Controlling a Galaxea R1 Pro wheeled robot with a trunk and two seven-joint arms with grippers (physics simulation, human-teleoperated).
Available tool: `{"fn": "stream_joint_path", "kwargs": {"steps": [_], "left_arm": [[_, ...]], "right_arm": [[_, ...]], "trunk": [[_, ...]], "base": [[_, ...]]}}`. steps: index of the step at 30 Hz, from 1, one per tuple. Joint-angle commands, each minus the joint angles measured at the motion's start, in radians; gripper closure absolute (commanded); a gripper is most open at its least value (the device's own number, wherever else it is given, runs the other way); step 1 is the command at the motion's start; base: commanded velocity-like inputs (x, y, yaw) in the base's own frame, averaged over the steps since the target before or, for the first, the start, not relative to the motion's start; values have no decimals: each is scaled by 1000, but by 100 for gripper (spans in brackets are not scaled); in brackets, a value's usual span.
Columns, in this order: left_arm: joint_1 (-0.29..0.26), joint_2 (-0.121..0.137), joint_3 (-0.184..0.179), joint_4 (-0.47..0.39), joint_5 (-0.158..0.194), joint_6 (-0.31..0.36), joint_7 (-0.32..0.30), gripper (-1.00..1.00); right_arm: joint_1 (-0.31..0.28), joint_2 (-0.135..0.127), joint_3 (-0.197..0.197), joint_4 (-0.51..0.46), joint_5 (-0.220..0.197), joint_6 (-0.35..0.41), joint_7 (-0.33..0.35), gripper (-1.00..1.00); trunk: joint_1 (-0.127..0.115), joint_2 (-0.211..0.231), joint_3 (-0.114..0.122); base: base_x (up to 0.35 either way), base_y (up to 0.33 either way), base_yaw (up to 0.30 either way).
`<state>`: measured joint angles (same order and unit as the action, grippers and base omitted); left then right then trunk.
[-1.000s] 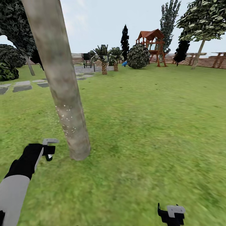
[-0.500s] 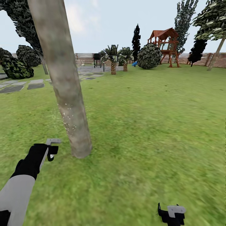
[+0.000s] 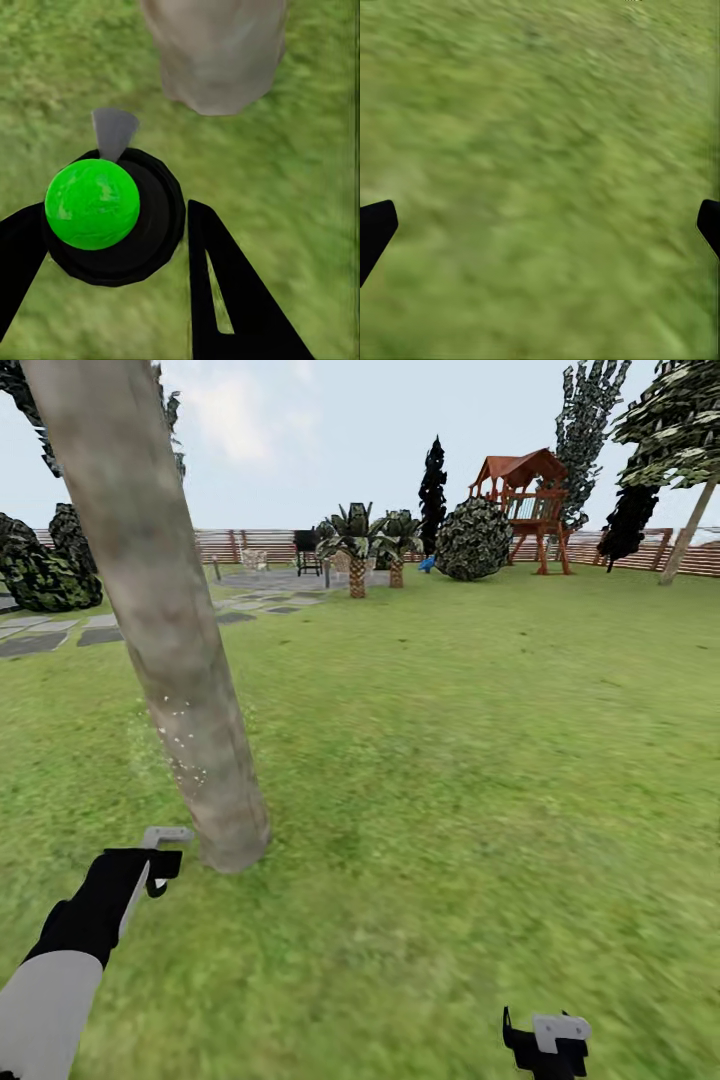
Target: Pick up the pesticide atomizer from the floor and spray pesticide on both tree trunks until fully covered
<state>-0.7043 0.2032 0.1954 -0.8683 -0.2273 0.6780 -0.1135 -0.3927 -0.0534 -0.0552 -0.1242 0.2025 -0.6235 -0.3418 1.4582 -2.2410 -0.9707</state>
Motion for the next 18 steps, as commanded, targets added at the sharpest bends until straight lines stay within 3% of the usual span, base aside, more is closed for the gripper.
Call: {"fn": "stream_joint_path", "kwargs": {"steps": [1, 6, 8, 18], "left_arm": [[0, -1, 0, 0, -1, -1, 0, 100], [1, -2, 9, 40, -1, -4, 0, 100], [0, 4, 56, 61, -4, -57, 0, 100], [0, 6, 70, 91, -7, -75, 0, 100]], "right_arm": [[0, 0, 0, 0, 0, 0, 0, -100], [0, 5, 0, 0, 0, -1, 0, -100], [0, 6, 0, 0, 0, -1, 0, -100], [0, 6, 1, 0, 0, -1, 0, -100]], "trunk": [[0, 0, 0], [0, 0, 0], [0, 0, 0], [0, 0, 0]], "base": [[195, -231, 0], [211, -220, 0], [215, -217, 55], [227, -203, 270]]}}
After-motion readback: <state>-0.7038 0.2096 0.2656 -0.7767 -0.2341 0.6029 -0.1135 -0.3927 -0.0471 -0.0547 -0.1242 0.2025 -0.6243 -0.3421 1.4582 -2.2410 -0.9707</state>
